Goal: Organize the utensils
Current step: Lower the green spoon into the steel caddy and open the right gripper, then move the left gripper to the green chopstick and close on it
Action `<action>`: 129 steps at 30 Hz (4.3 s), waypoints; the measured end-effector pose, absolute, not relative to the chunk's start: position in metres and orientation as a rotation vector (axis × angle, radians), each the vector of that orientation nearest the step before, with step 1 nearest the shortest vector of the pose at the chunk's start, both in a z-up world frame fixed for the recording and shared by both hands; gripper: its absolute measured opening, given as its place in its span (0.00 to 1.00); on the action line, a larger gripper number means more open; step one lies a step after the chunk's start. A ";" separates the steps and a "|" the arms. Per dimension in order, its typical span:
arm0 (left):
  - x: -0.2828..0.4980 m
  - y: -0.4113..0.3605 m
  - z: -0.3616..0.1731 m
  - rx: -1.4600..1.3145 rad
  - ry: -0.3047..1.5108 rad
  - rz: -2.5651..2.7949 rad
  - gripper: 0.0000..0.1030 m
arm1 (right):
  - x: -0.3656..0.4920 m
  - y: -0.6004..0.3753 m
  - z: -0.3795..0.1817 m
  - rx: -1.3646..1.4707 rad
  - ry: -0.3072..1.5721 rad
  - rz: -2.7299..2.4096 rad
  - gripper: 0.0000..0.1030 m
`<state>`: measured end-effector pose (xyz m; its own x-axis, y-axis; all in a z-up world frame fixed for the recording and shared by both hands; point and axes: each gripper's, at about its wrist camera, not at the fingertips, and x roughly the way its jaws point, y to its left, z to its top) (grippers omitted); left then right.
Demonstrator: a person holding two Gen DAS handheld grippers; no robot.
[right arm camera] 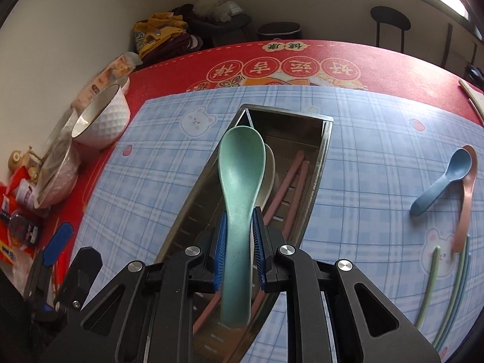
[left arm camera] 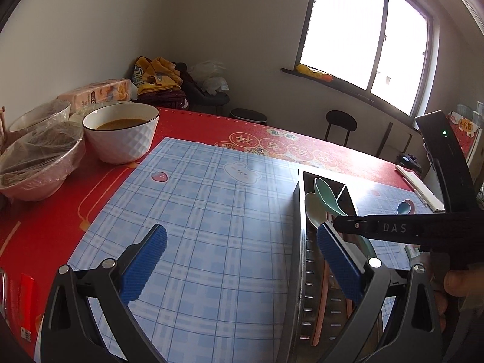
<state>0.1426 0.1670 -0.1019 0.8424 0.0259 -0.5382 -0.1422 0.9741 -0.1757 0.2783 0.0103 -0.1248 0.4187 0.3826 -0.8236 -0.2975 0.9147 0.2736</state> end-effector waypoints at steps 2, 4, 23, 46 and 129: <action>0.141 0.167 -0.100 -0.217 0.556 0.090 0.94 | 0.281 0.013 -0.127 0.093 1.061 0.409 0.16; 0.141 0.167 -0.100 -0.220 0.552 0.091 0.94 | 0.284 0.014 -0.128 0.096 1.066 0.388 0.16; 0.141 0.166 -0.100 -0.219 0.556 0.087 0.94 | 0.291 0.021 -0.140 0.082 1.098 0.351 0.18; 0.130 0.146 -0.091 -0.187 0.476 0.070 0.94 | 0.226 -0.115 -0.104 0.079 0.704 0.465 0.71; 0.178 -0.119 -0.163 0.127 0.878 -0.329 0.06 | 0.196 -0.307 -0.114 0.436 0.485 0.291 0.86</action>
